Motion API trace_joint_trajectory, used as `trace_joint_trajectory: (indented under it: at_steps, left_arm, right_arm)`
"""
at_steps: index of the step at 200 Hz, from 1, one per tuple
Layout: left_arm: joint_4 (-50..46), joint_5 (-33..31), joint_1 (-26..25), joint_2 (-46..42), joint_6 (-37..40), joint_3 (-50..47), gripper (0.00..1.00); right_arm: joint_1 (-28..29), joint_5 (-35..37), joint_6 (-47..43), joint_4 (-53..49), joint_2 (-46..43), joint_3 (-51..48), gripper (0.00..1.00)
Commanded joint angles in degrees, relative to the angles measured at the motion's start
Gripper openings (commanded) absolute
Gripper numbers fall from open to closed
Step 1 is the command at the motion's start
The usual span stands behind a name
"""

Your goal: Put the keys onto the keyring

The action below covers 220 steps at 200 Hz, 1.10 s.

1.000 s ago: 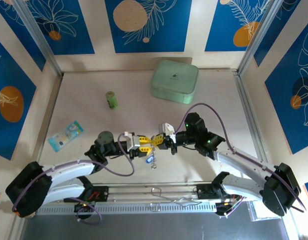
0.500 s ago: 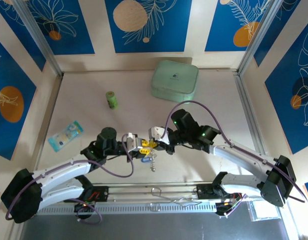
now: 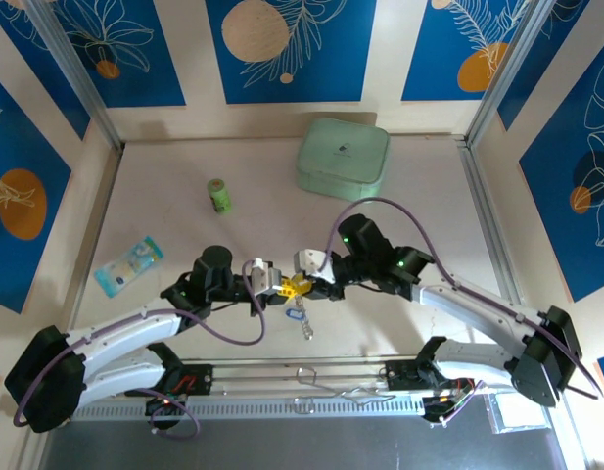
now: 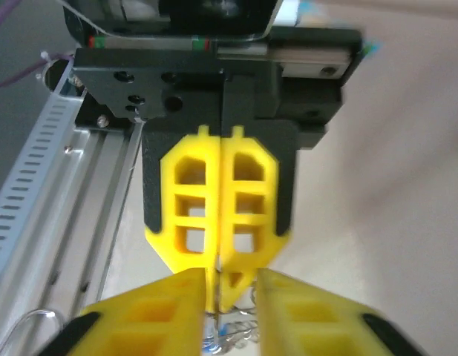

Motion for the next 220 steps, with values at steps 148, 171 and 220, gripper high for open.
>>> trace_joint_trajectory:
  at_steps: [148,171,220]
  left_arm:
    - [32.3,3.3,-0.3,4.2,-9.2,-6.2,0.0]
    - [29.5,1.7,-0.3,3.3,-8.2,-6.2,0.22]
    - [3.8,-1.9,-0.5,-2.1,1.7,-0.5,0.23]
  right_arm:
    - [-3.7,-11.2,12.3,21.8,-5.6,-11.6,0.0]
    - [-3.6,-10.6,11.1,19.1,-5.9,-10.2,0.0]
    - [-1.4,-2.4,0.5,-0.9,-3.9,-1.4,0.0]
